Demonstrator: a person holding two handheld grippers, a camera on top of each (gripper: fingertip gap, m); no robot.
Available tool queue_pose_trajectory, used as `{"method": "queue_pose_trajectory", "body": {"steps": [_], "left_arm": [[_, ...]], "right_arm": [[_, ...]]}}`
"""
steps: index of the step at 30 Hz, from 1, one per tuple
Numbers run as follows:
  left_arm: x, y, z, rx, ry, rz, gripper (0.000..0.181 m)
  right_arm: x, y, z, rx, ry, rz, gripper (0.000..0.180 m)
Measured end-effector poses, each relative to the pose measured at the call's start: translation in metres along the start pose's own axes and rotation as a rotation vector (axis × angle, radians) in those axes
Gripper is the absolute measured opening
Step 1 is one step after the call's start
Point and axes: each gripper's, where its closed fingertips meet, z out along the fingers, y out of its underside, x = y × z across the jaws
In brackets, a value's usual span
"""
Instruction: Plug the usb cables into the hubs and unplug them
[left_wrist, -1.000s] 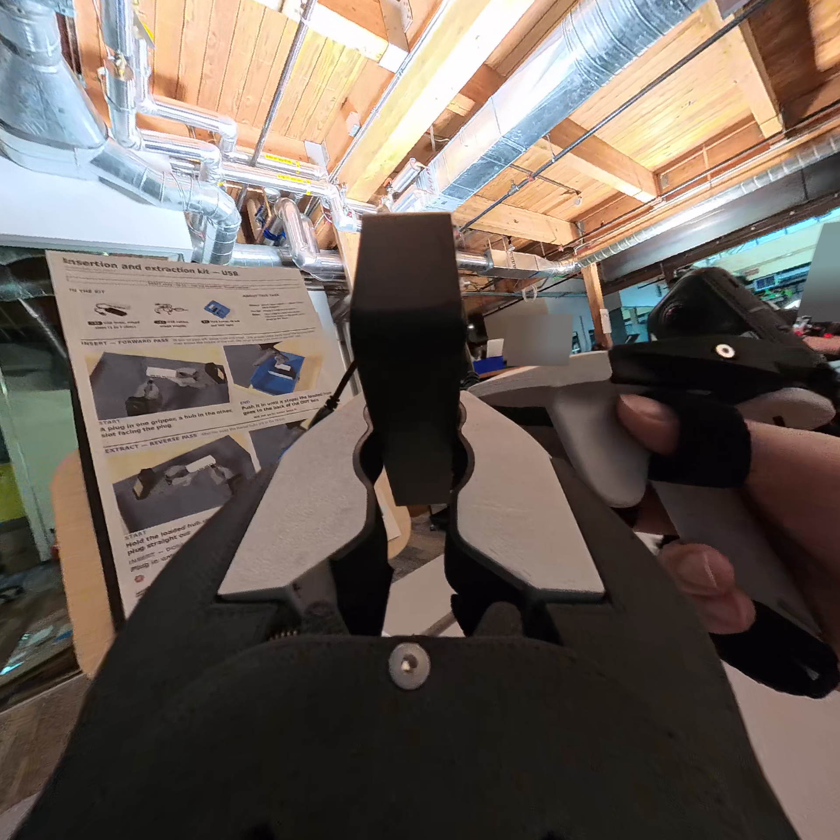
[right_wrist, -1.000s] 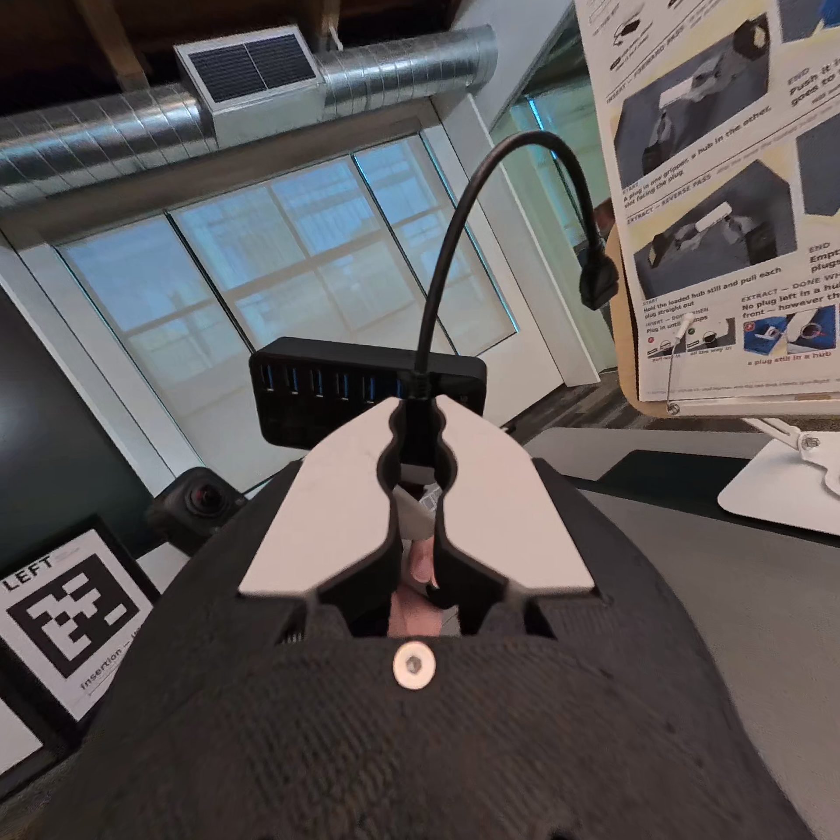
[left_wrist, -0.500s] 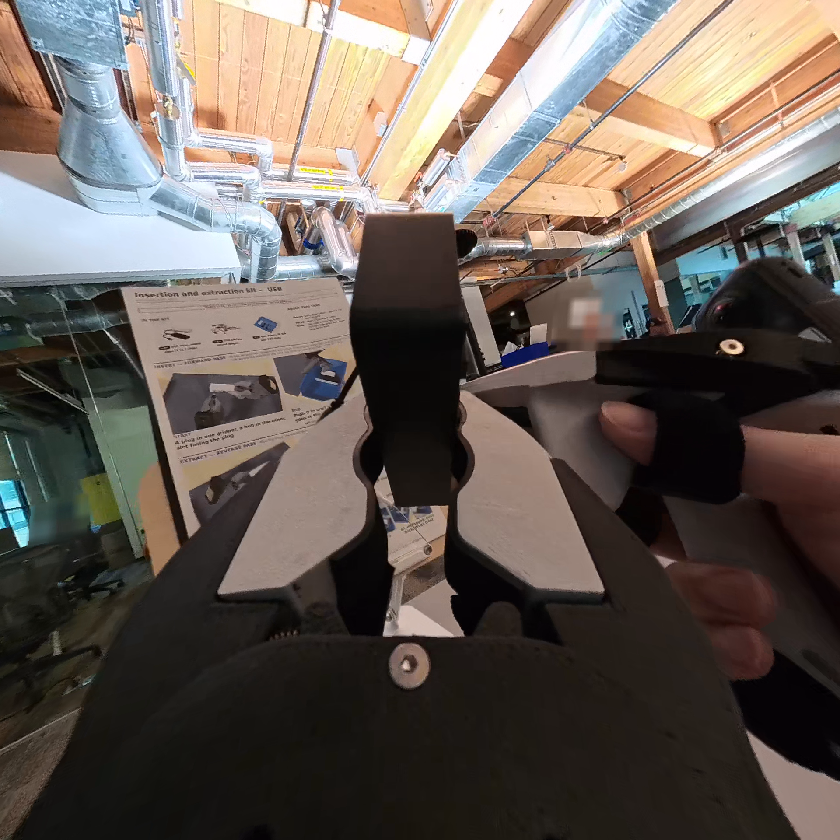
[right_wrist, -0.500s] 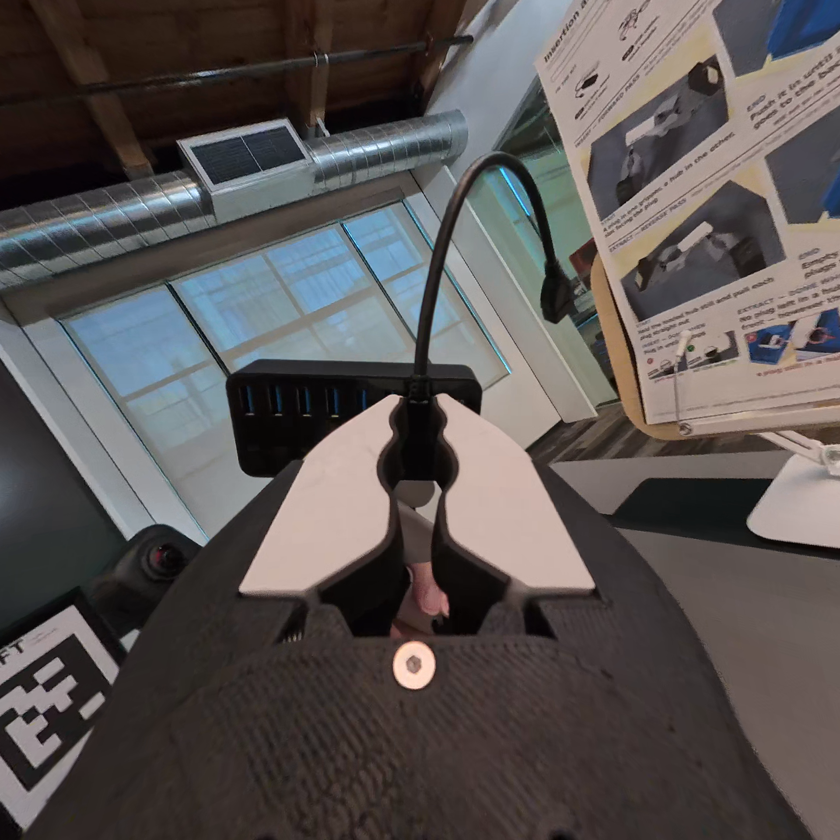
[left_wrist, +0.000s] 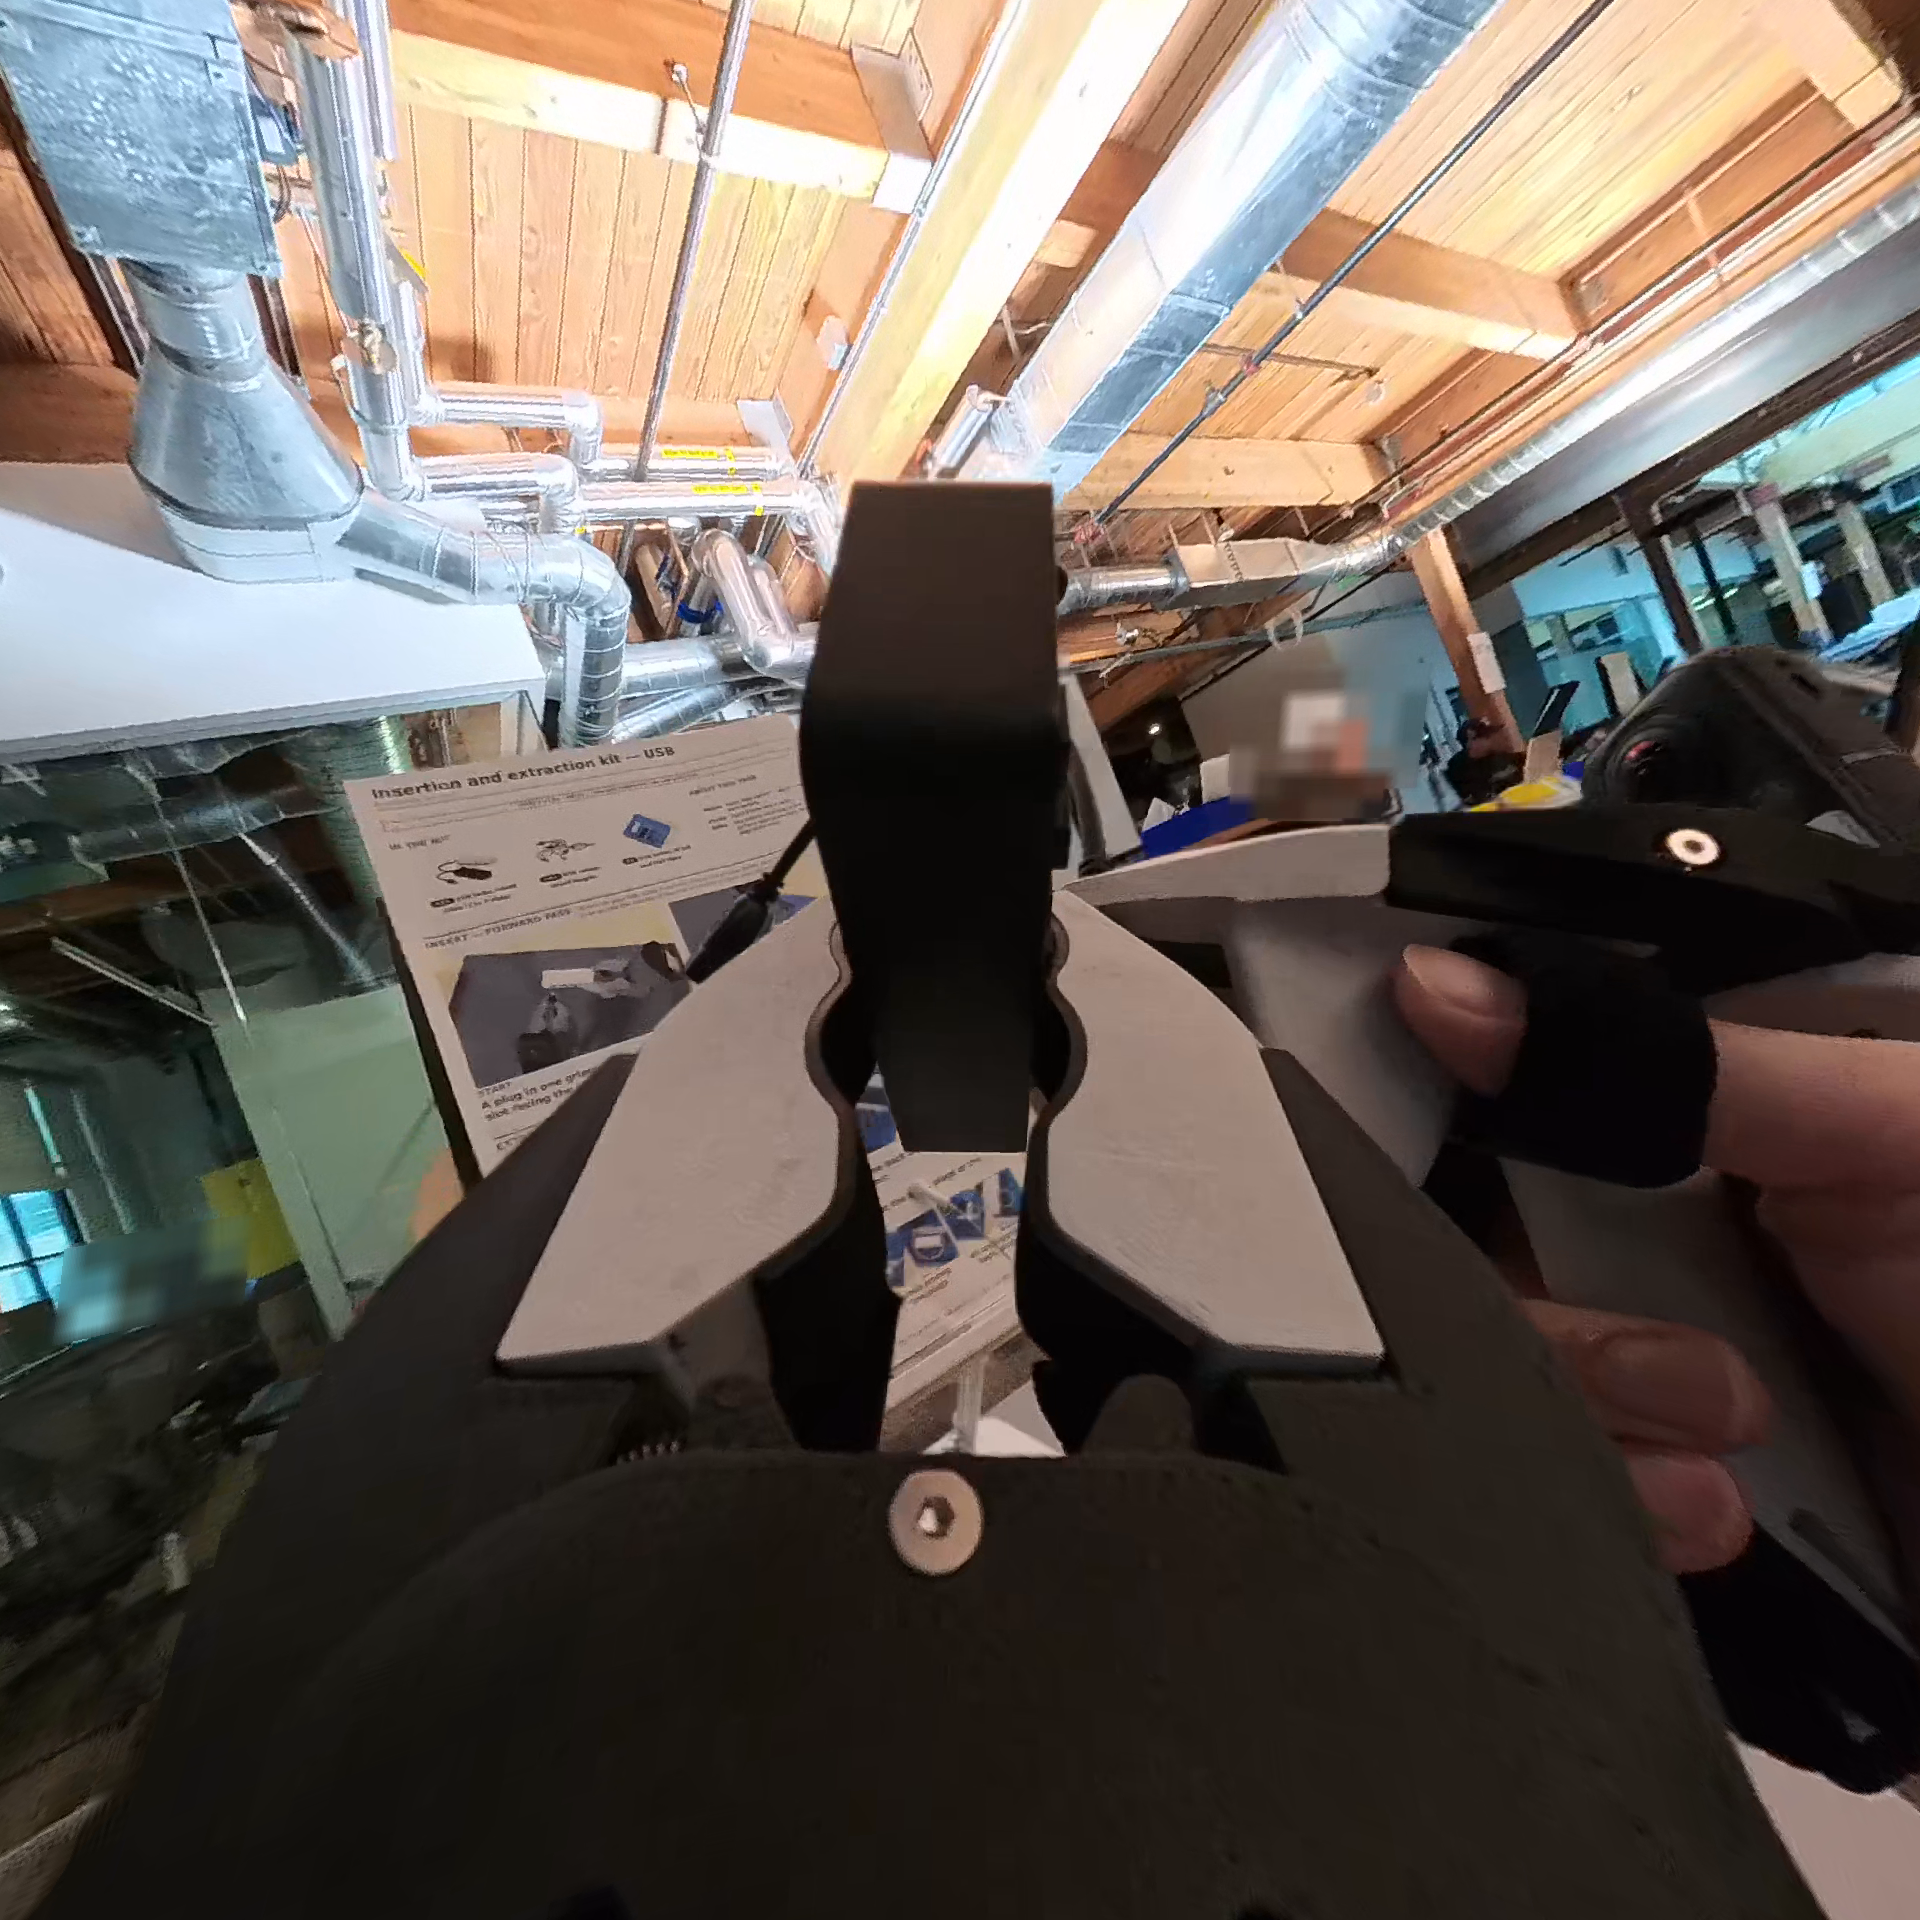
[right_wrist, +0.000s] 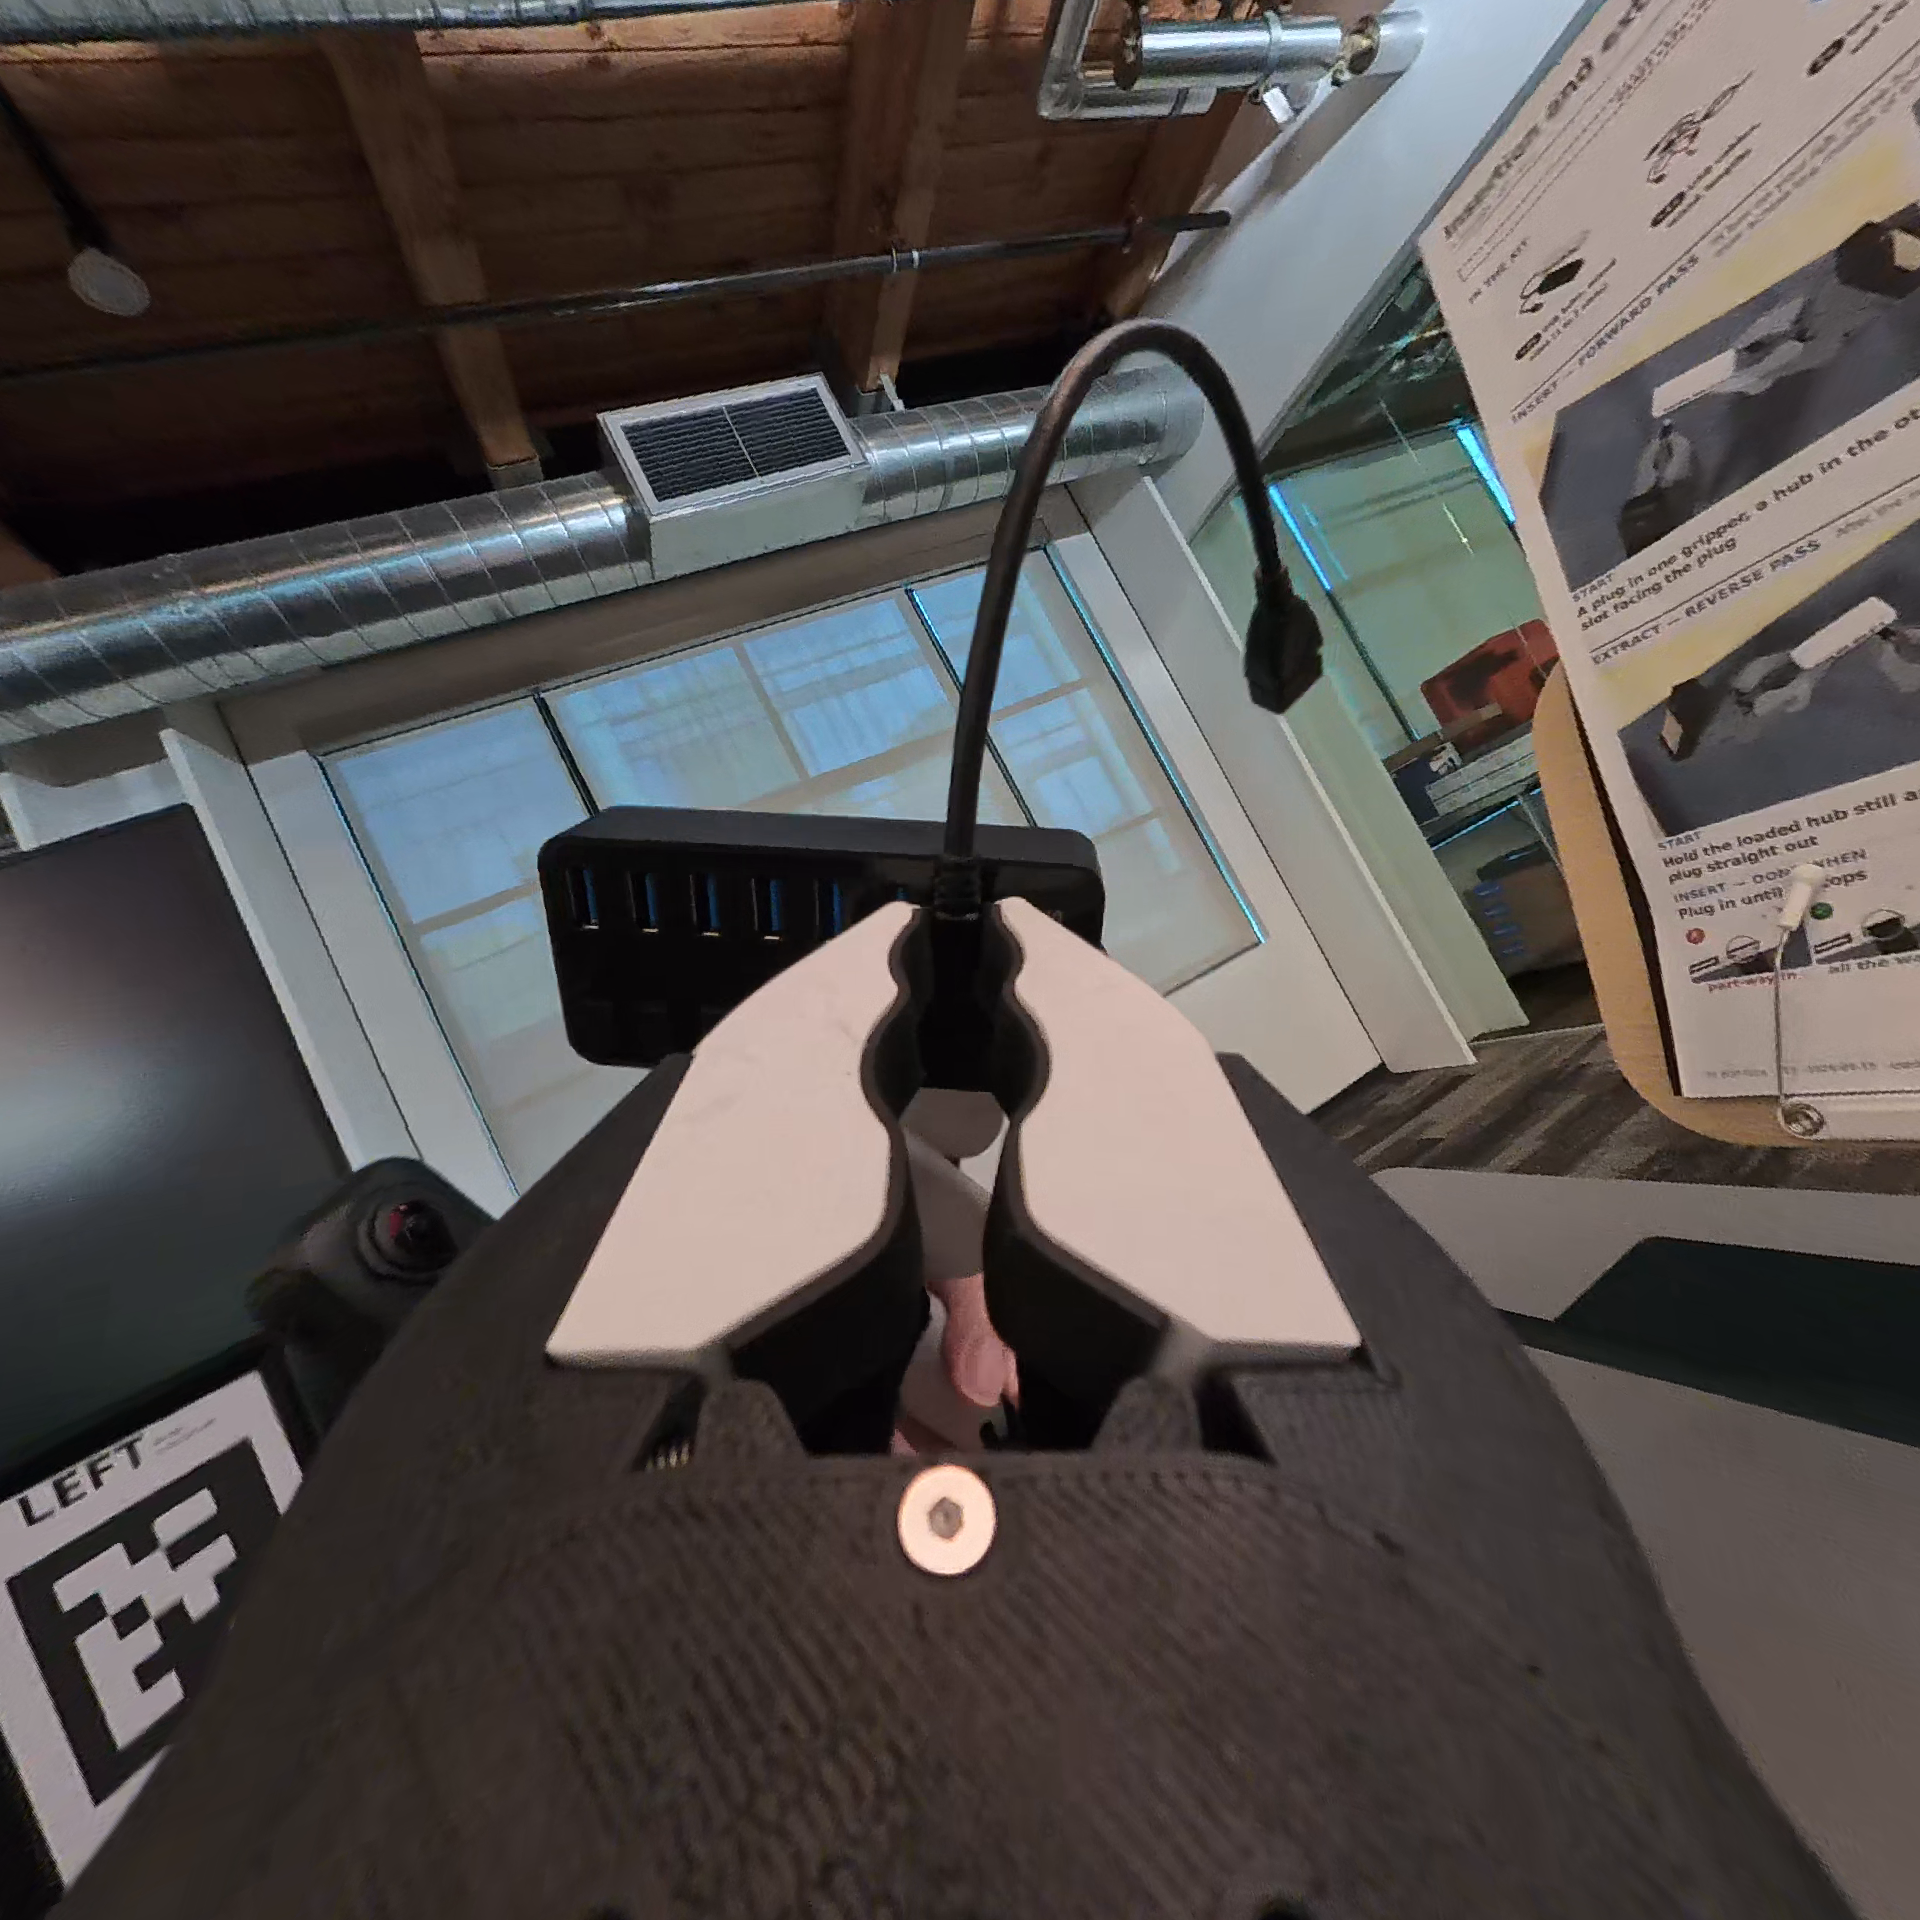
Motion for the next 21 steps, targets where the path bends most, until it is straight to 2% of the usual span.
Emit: {"method": "queue_pose_trajectory", "body": {"steps": [1,4,11,21], "left_arm": [[0.001,0.001,0.001,-0.011,-0.010,0.020,0.026],[0.006,0.007,0.007,-0.074,-0.025,0.059,0.027],[0.015,0.031,0.022,-0.214,-0.052,0.103,0.026],[0.009,0.043,0.021,-0.262,-0.043,0.112,0.026]], "right_arm": [[0.001,-0.001,-0.001,0.014,0.008,0.013,0.009],[0.010,-0.004,-0.005,0.038,0.049,0.042,0.009],[0.039,-0.007,-0.013,0.057,-0.009,0.270,0.008],[0.051,0.002,-0.010,0.040,-0.004,0.319,0.009]]}}
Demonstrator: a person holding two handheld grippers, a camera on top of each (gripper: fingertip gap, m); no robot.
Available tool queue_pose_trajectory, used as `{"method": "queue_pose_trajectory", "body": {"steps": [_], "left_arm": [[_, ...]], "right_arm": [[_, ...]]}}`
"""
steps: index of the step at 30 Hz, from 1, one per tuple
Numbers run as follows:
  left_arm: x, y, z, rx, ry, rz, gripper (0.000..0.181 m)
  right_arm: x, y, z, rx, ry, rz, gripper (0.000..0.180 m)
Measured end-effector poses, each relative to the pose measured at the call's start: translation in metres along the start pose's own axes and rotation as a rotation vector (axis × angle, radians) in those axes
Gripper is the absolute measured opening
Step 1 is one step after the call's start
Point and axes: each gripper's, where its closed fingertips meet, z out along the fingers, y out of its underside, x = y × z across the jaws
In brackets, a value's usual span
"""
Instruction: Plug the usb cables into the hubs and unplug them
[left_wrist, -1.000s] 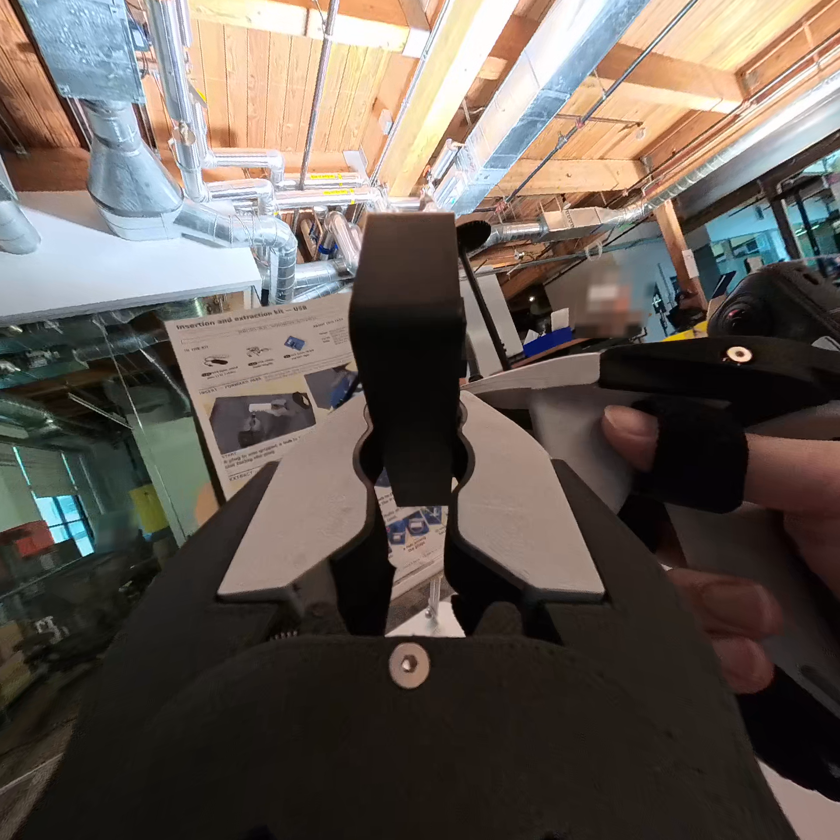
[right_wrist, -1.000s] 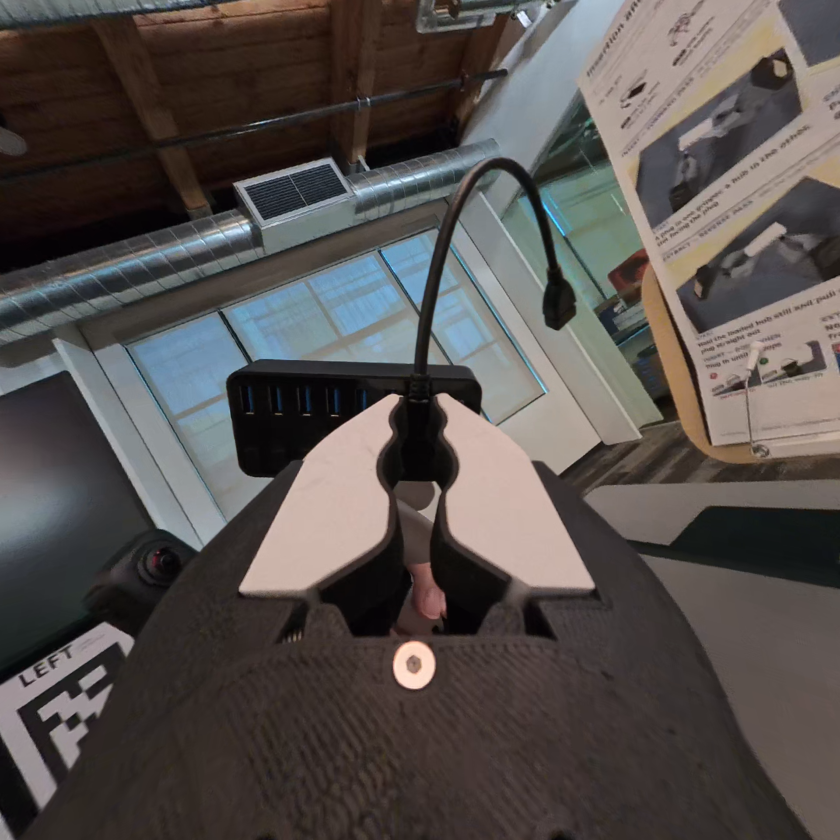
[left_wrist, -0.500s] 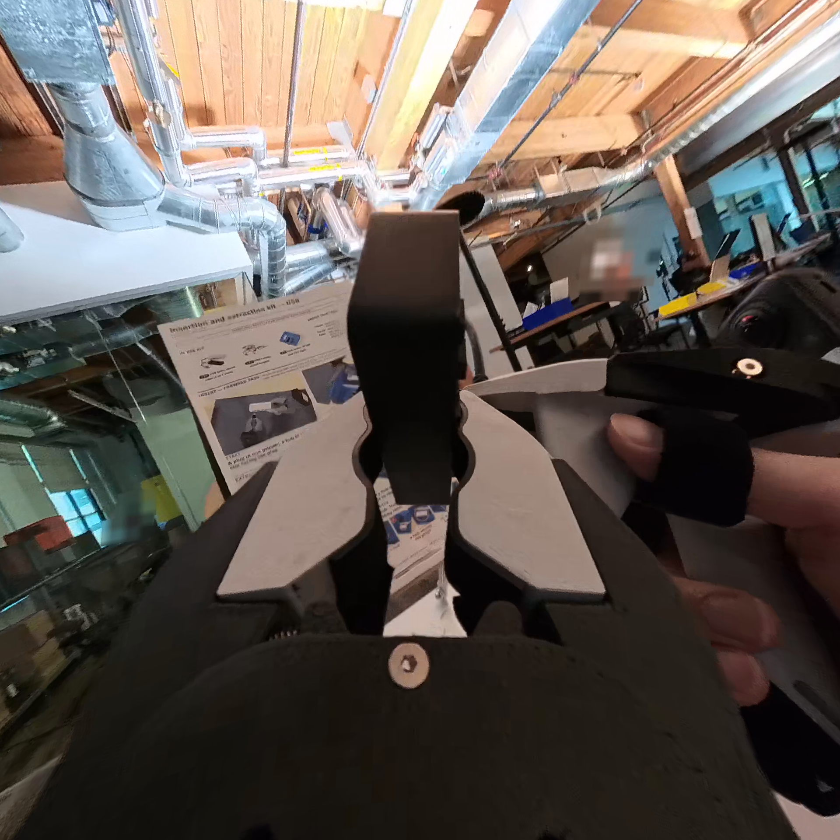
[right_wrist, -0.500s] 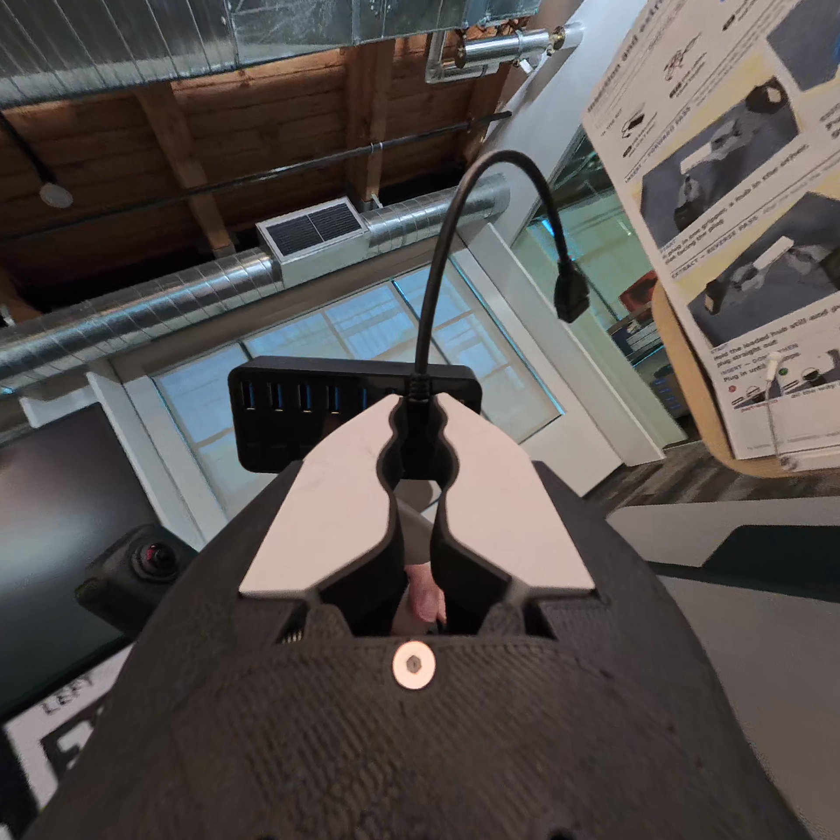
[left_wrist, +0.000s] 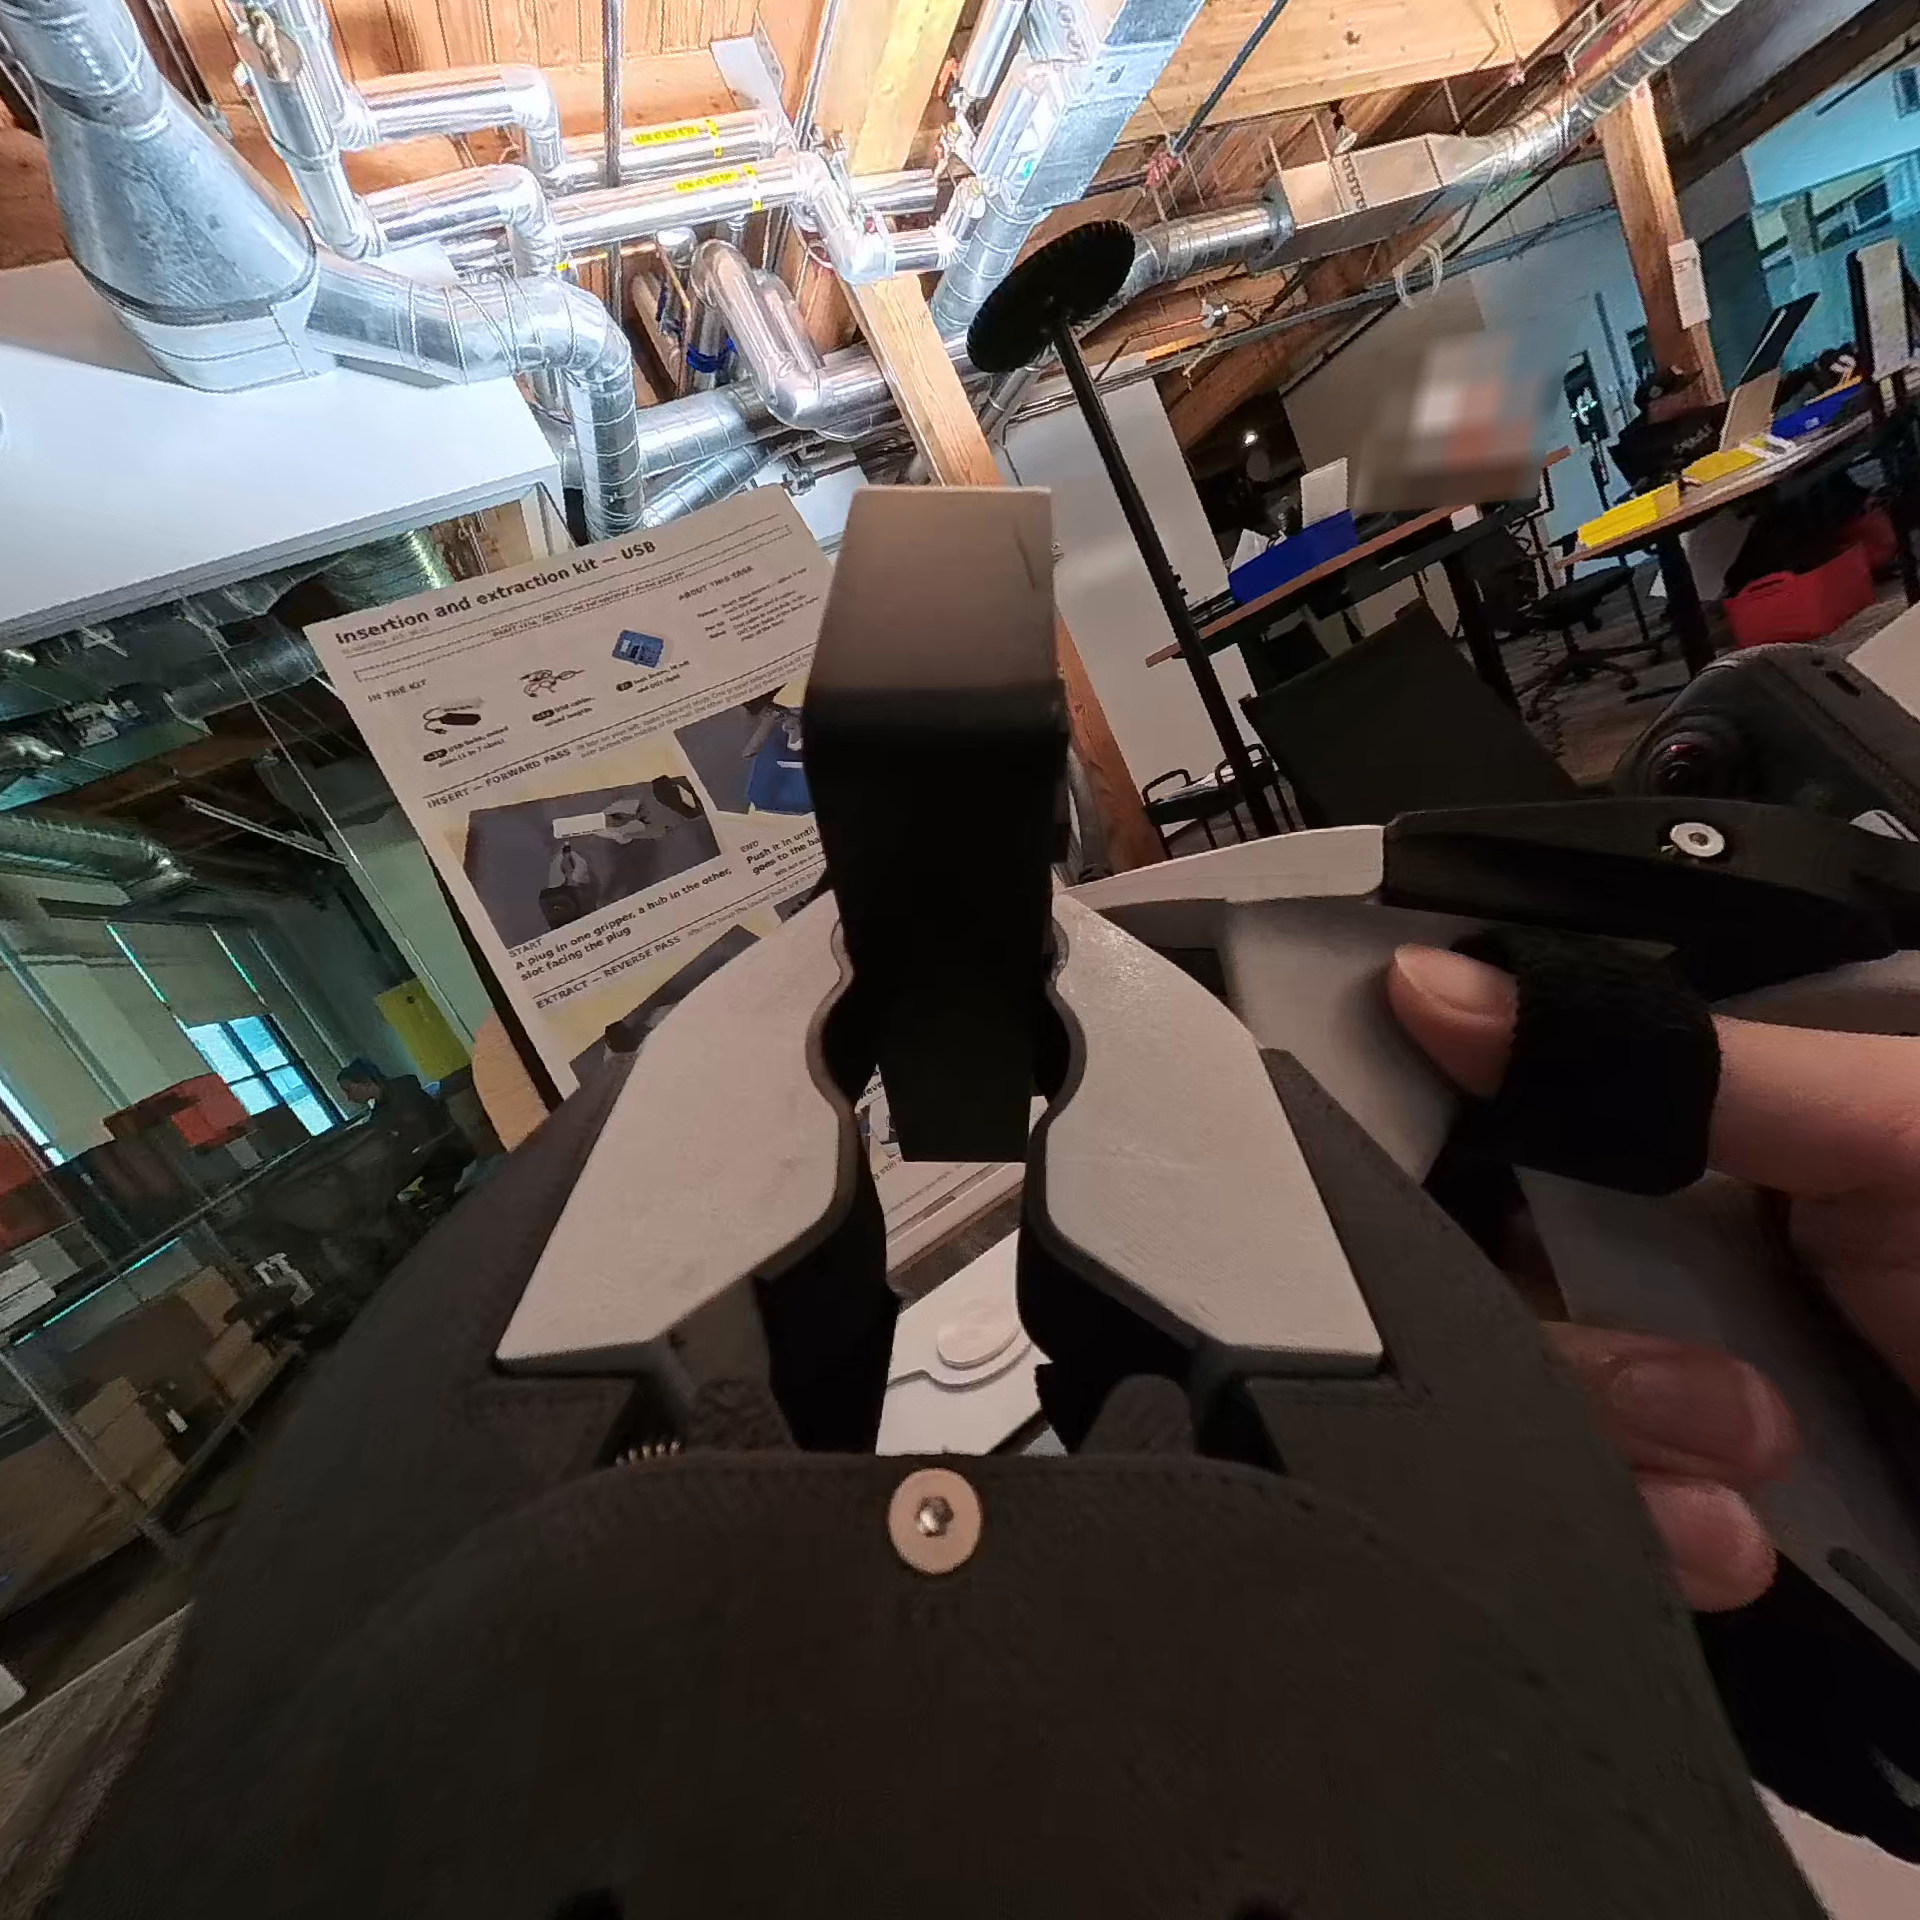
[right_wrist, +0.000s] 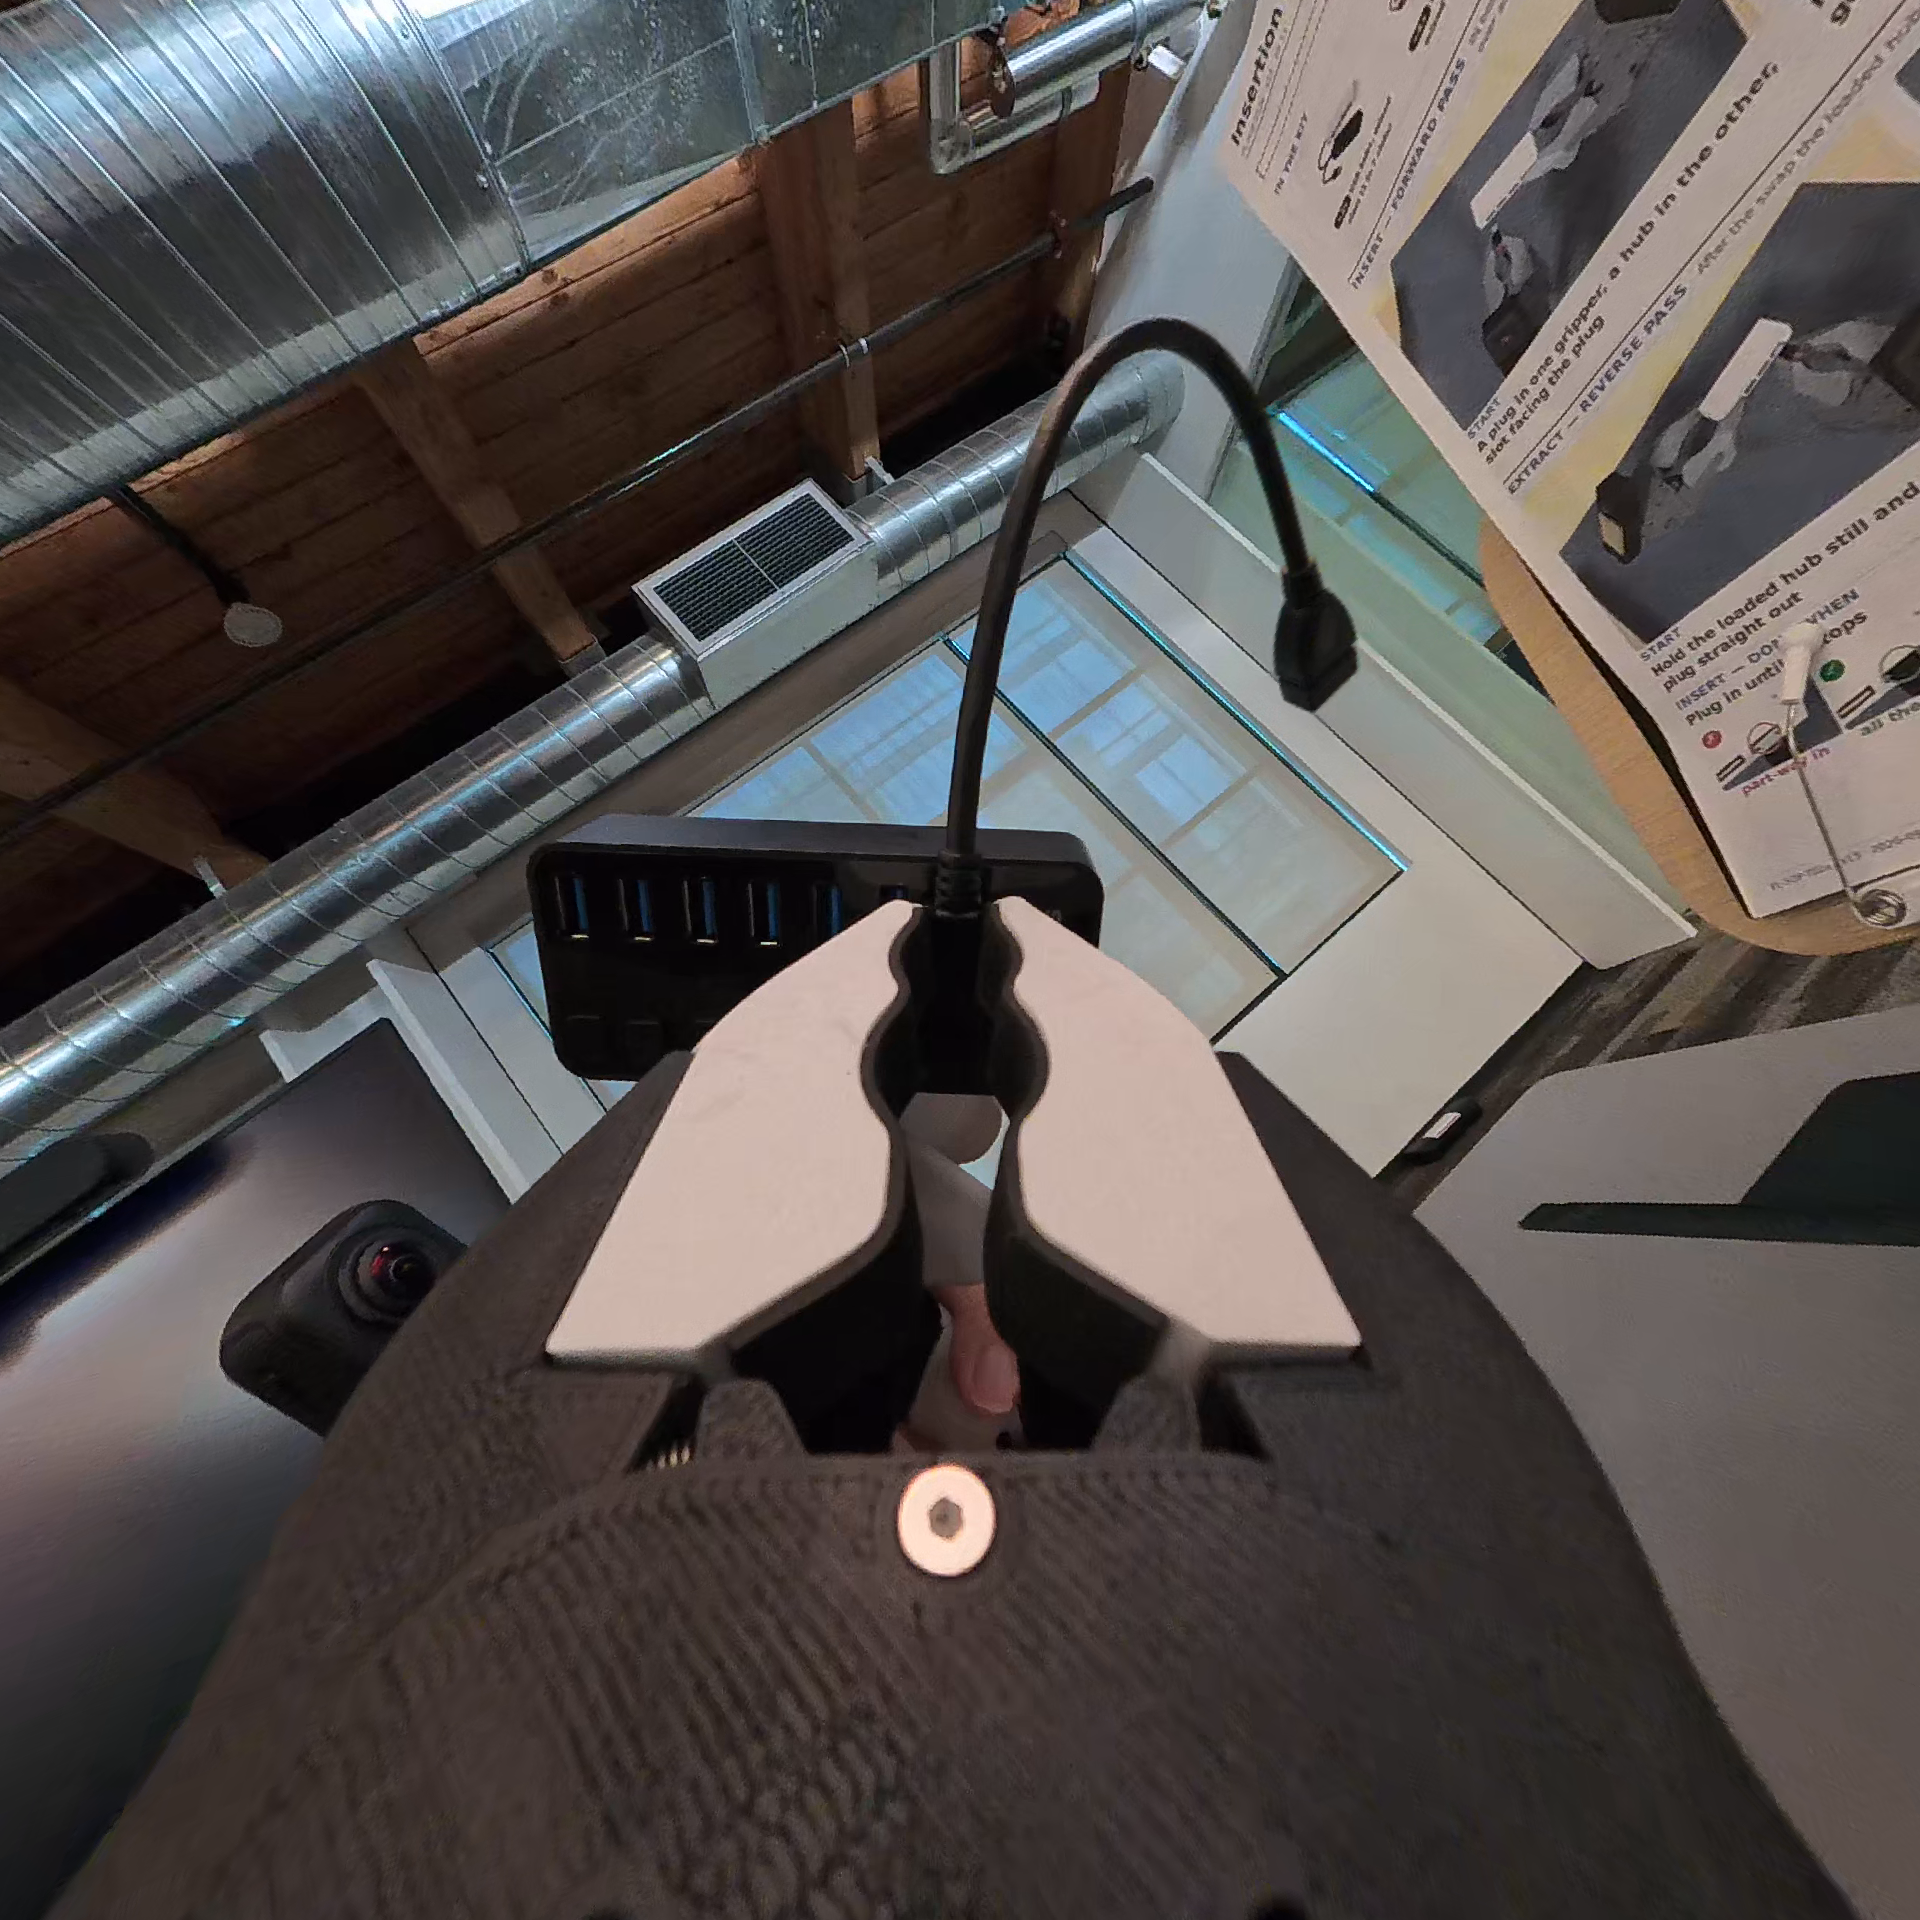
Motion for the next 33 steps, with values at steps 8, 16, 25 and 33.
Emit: {"method": "queue_pose_trajectory", "body": {"steps": [8,16,25,33], "left_arm": [[-0.001,-0.004,-0.002,0.059,0.056,-0.132,0.027],[0.004,-0.012,-0.006,0.093,0.034,0.019,0.027],[-0.006,-0.016,-0.015,0.128,0.116,0.015,0.026],[0.000,-0.021,-0.013,0.125,0.111,-0.014,0.026]], "right_arm": [[-0.007,-0.001,-0.001,0.032,0.046,-0.117,0.009],[-0.014,-0.002,-0.006,0.110,0.079,-0.125,0.009],[-0.022,0.009,0.002,-0.072,0.004,-0.102,0.009],[-0.025,0.006,-0.002,-0.087,-0.005,-0.064,0.009]]}}
